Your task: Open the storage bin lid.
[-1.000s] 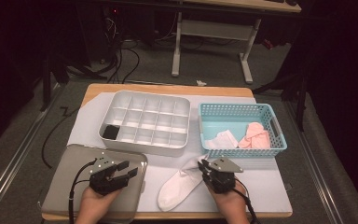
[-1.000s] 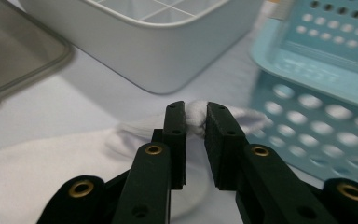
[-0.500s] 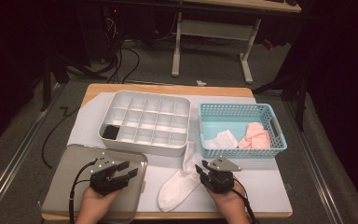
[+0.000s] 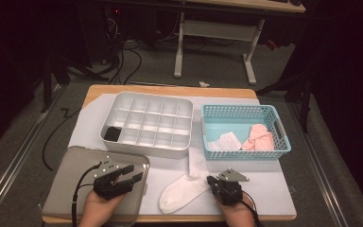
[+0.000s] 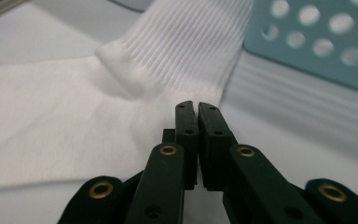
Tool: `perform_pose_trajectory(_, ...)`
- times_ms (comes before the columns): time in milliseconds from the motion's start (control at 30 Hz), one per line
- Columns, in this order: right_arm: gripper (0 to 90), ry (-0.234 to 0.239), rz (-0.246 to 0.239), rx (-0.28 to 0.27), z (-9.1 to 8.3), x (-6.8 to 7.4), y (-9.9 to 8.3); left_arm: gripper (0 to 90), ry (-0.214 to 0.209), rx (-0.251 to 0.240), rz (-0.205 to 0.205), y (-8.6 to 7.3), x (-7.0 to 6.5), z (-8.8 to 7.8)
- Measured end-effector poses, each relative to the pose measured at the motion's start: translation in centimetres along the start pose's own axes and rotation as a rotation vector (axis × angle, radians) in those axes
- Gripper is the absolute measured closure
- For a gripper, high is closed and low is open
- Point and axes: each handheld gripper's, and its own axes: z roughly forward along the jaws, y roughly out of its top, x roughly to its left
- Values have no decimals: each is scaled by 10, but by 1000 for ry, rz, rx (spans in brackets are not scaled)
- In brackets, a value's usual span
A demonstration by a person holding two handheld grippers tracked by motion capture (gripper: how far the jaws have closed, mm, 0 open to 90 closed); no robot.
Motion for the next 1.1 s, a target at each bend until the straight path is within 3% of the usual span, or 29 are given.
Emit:
perform_pose_trajectory(67, 865, 2, 14, -5, -7, 1, -7, 507, -1, 6, 11, 0, -2, 2)
perform_pose_trajectory(133, 836, 13, 41, -8, -26, 4, -23, 507, -5, 11, 18, 0, -6, 5)
perform_pose_trajectory(267, 767, 18, 48, -56, -38, 0, -20, 507, -7, 20, 24, 0, -9, 8)
perform_pose_trajectory(367, 719, 14, 47, -74, -25, -9, -2, 507, -8, 23, 27, 1, -10, 10)
perform_pose_trajectory(567, 656, 8, 12, -16, 23, -18, 32, 507, -5, 26, 25, 0, -9, 10)
perform_pose_trajectory(667, 637, -6, 2, 8, 33, -18, 37, 507, -6, 25, 19, -1, -7, 9)
perform_pose_trajectory(733, 678, -5, -2, 24, 39, -19, 37, 507, -7, 26, 16, -3, -6, 8)
perform_pose_trajectory(767, 839, -2, -5, 30, 37, -18, 37, 508, -7, 26, 17, -3, -5, 8)
perform_pose_trajectory(800, 853, -10, -16, 31, 36, -18, 36, 508, -5, 22, 15, -3, -5, 7)
perform_pose_trajectory(933, 851, -48, -9, 14, 23, -18, 27, 509, -3, 21, 20, -2, -7, 6)
perform_pose_trajectory(967, 842, -80, 18, -2, 11, -24, 16, 509, -3, 20, 22, -2, -7, 6)
perform_pose_trajectory(1000, 842, -80, 18, -2, 11, -24, 16, 509, -3, 20, 24, -2, -7, 7)
perform_pose_trajectory(1100, 794, -158, 71, -31, -11, -35, -3, 509, 1, 22, 26, -1, -8, 8)
